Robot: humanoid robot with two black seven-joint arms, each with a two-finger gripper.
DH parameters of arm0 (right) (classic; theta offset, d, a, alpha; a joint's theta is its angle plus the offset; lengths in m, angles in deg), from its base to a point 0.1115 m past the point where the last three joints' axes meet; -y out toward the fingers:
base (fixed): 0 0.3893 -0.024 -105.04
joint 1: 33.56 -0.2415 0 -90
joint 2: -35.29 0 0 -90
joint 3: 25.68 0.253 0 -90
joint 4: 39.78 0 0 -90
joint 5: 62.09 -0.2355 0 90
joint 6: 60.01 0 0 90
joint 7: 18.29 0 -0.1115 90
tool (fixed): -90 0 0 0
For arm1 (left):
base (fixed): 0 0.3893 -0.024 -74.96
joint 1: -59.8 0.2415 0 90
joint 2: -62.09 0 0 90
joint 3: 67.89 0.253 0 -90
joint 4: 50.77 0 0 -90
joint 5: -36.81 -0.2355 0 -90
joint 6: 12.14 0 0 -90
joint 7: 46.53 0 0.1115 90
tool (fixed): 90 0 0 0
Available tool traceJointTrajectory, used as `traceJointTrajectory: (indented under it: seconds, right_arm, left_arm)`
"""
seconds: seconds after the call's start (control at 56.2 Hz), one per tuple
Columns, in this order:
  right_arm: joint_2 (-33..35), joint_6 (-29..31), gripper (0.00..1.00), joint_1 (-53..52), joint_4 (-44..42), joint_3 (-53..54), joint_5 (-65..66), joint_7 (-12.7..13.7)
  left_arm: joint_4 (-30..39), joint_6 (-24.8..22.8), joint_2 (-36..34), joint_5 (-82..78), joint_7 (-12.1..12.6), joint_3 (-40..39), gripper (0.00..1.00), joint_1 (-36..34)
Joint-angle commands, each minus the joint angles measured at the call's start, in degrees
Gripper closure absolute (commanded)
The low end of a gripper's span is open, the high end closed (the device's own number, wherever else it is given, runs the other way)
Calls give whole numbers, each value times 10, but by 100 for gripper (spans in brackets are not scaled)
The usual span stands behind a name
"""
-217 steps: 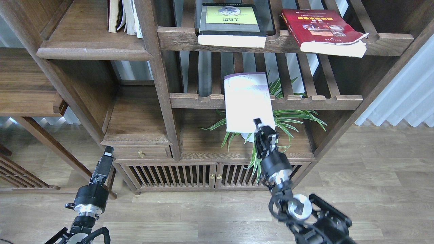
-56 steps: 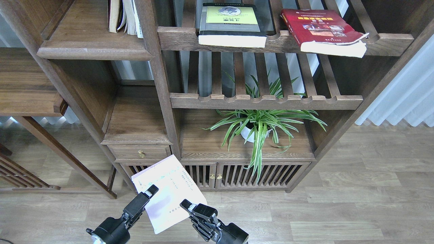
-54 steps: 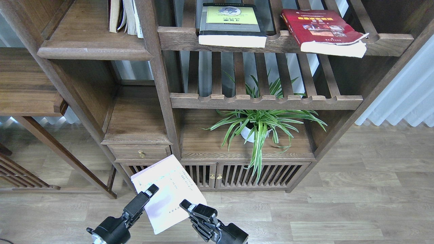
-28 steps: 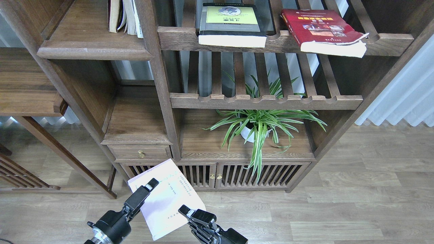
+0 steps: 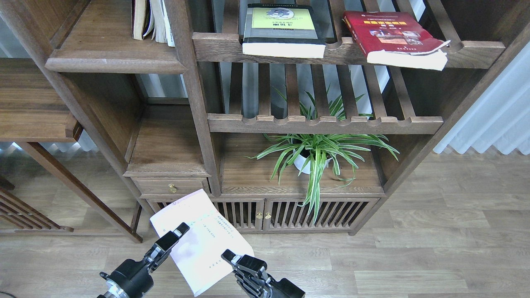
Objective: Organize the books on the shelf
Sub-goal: 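Lower the white book and pass it to the left gripper, then lift the white book with the left gripper toward the upper shelf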
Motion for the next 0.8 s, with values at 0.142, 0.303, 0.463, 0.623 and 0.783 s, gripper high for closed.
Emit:
traceJointTrajectory:
  seconds: [0.142, 0.303, 0.463, 0.623, 0.783]
  right_arm:
    - [0, 0, 2, -3, -44, 0, 9, -5]
    - [0, 0, 1, -3, -62, 1, 9, -7]
    - [0, 0, 1, -2, -70, 1, 8, -7]
    - [0, 0, 1, 1, -91, 22, 9, -7]
    - [0, 0, 1, 1, -91, 23, 10, -7]
  left_arm:
    - [-1, 0, -5, 1, 1, 2, 94, -4]
    - [-10, 0, -11, 4, 3, -8, 95, -5]
    - [-11, 0, -24, -2, 5, 0, 95, -9]
    - [-34, 0, -62, -14, 9, 3, 95, -30]
    - [-84, 0, -98, -59, 12, 2, 95, -71]
